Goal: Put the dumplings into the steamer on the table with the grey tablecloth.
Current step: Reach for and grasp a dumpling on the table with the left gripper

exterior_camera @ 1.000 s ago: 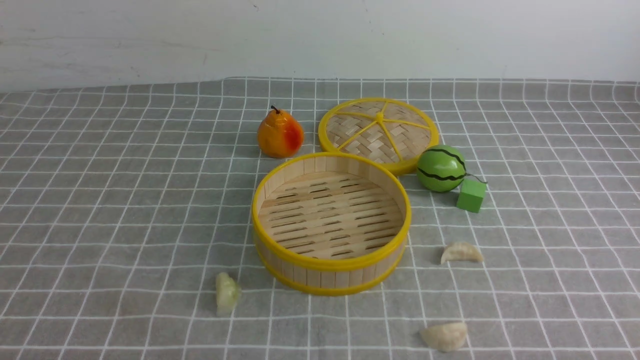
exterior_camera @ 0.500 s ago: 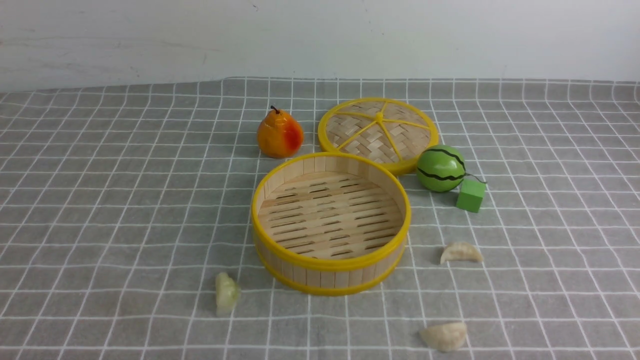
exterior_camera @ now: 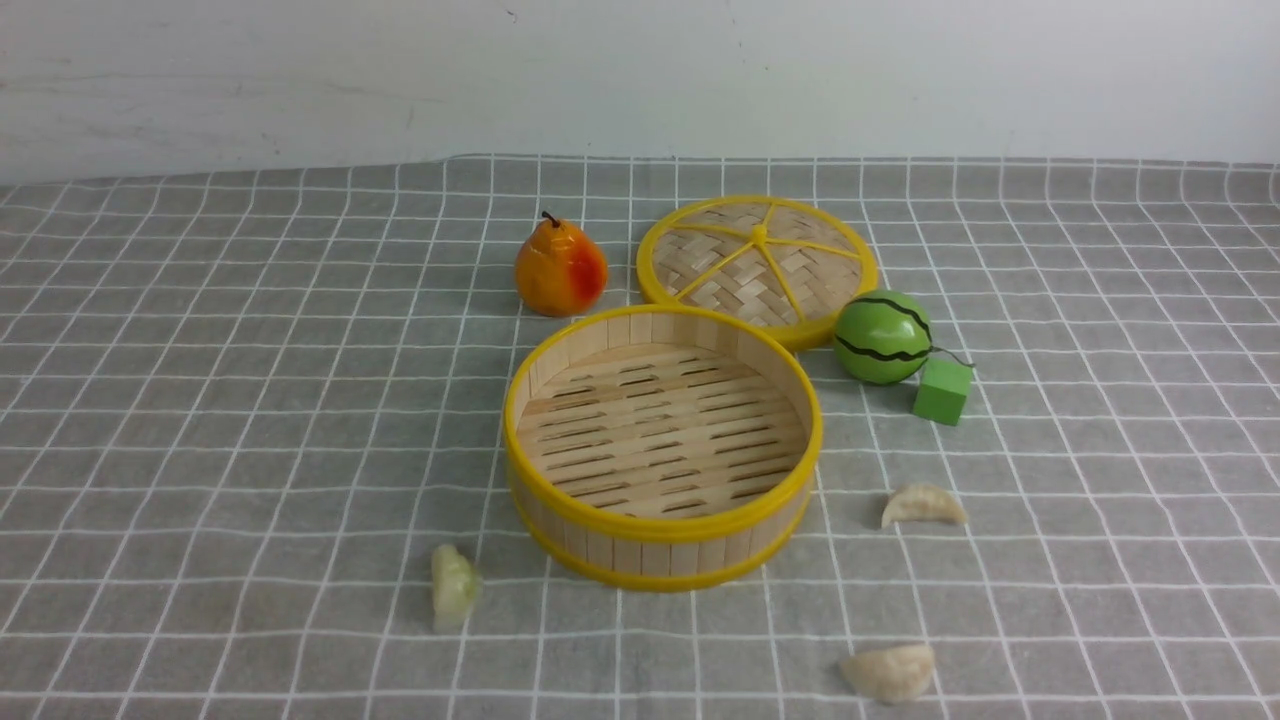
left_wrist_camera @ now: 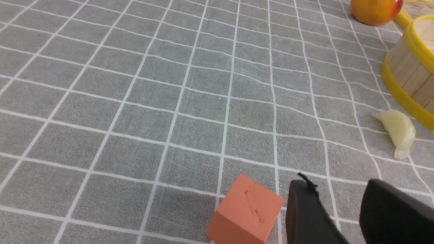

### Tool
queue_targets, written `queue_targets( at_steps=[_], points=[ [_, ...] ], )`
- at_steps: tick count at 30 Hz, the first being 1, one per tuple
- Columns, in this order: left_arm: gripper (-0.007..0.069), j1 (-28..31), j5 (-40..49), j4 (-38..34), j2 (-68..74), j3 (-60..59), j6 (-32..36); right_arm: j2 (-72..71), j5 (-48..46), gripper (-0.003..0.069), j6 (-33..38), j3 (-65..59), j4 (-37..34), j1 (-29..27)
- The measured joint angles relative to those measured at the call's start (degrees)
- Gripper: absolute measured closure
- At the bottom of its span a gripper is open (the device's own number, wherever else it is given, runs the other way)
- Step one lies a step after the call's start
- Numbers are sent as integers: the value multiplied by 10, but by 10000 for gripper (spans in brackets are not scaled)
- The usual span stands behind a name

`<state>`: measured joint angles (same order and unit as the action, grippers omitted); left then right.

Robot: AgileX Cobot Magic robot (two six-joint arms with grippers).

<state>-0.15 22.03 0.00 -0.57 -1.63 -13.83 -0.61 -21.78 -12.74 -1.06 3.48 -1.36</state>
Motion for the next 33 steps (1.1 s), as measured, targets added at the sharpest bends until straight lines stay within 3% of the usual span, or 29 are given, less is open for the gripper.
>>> queue_targets(
  at_steps=[33],
  points=[
    [387, 0, -24, 0, 0, 0, 0, 0, 0, 419, 0, 0, 0, 0]
  ],
)
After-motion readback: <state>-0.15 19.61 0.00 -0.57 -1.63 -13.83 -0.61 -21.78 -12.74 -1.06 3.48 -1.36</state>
